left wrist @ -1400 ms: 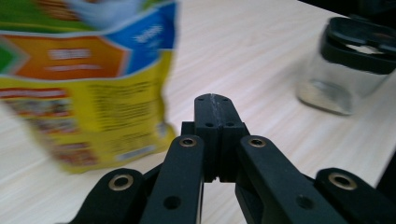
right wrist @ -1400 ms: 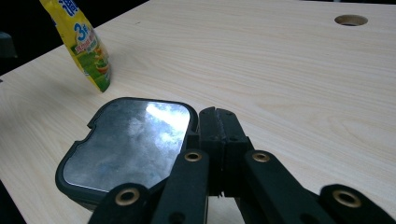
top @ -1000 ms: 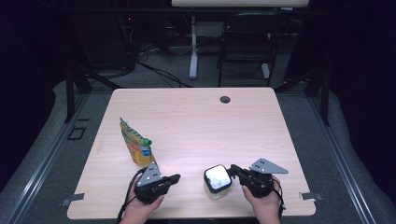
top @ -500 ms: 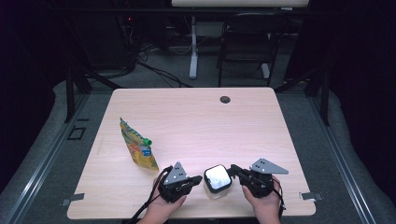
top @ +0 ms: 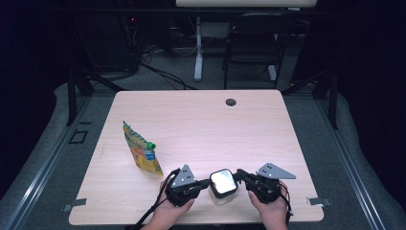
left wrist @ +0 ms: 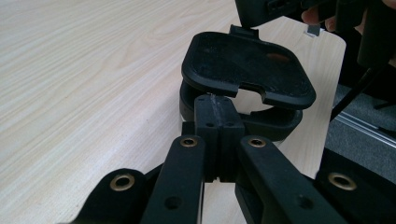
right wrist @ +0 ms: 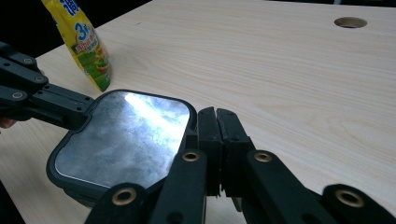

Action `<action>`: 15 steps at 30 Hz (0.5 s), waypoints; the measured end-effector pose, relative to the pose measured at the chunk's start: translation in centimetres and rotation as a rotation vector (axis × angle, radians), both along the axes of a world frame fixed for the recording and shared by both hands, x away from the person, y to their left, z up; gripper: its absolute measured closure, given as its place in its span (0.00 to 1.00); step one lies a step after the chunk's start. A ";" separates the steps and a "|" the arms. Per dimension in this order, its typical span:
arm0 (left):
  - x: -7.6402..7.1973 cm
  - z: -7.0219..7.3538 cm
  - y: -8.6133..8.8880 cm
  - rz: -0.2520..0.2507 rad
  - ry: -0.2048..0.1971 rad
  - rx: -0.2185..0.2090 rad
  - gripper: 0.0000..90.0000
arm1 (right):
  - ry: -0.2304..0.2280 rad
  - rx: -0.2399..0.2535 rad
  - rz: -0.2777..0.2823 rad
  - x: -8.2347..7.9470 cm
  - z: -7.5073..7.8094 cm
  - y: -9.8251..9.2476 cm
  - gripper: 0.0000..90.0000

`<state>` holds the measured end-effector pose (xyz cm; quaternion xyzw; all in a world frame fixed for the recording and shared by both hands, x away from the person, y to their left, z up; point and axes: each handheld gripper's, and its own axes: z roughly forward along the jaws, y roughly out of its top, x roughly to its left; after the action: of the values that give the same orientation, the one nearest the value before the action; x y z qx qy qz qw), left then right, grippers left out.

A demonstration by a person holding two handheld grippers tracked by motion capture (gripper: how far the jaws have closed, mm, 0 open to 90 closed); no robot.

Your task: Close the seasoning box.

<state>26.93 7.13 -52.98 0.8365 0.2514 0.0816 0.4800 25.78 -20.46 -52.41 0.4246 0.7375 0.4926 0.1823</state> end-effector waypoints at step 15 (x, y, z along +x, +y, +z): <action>0.1 1.4 -0.6 -0.009 -0.029 0.002 1.00 | -0.037 -0.109 0.080 -3.1 2.5 0.6 0.82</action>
<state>27.07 6.49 -51.61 0.8368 0.2406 0.0919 0.4832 22.72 -19.90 -49.92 0.3750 0.7760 0.4665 0.1989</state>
